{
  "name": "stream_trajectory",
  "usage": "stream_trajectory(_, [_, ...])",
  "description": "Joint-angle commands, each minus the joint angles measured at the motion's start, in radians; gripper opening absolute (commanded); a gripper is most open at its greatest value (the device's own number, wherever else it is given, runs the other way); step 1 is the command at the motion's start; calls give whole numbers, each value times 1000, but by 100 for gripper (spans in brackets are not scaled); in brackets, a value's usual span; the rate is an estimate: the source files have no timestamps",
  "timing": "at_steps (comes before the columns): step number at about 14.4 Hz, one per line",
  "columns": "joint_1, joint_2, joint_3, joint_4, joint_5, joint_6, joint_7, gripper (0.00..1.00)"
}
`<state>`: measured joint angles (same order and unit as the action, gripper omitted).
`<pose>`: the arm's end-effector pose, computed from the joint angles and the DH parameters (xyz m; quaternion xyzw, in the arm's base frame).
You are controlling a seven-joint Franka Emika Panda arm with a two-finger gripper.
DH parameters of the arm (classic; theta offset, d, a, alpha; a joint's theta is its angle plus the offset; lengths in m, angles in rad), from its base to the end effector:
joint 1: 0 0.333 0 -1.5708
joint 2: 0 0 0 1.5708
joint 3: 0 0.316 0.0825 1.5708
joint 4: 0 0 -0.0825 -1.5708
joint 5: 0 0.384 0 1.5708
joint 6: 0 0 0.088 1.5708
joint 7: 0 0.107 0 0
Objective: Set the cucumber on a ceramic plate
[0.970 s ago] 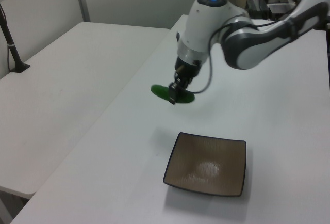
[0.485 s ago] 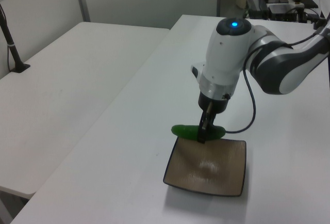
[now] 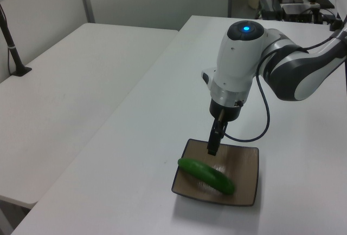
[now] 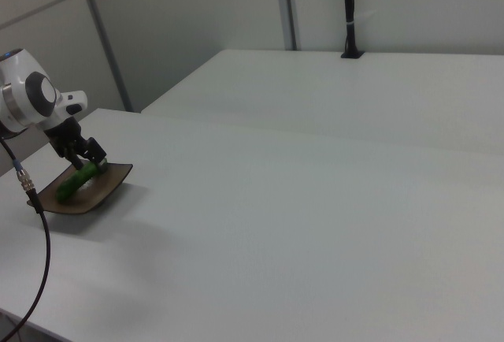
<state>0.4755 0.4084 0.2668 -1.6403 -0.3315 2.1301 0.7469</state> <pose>0.5222 0.4311 0.3965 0.9923 0.0656 0.0993 0.0343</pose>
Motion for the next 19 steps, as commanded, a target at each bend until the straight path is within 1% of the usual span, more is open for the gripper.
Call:
stream_trajectory(1, [-24,-37,6,-3,-4,-111,-15,100])
stream_trajectory(3, [-46,-63,6,-6,3,-177,-46,100])
stream_trajectory(6, [-90,-106,-3,-9,38,-252,-162,100])
stream_trajectory(8, [-110,-134,-24,-9,52,-294,-217,100])
stream_trajectory(11, [-147,-186,-66,-13,61,-306,-260,100])
stream_trajectory(13, [-188,-210,-73,-19,92,-355,-338,100])
stream_trajectory(14, [-205,-226,-86,-19,113,-377,-395,100])
stream_trajectory(16, [-207,-258,-154,-23,161,-400,-492,100])
stream_trajectory(18, [-206,-273,-227,-24,212,-398,-546,100])
stream_trajectory(19, [-206,-286,-260,-33,224,-392,-563,100])
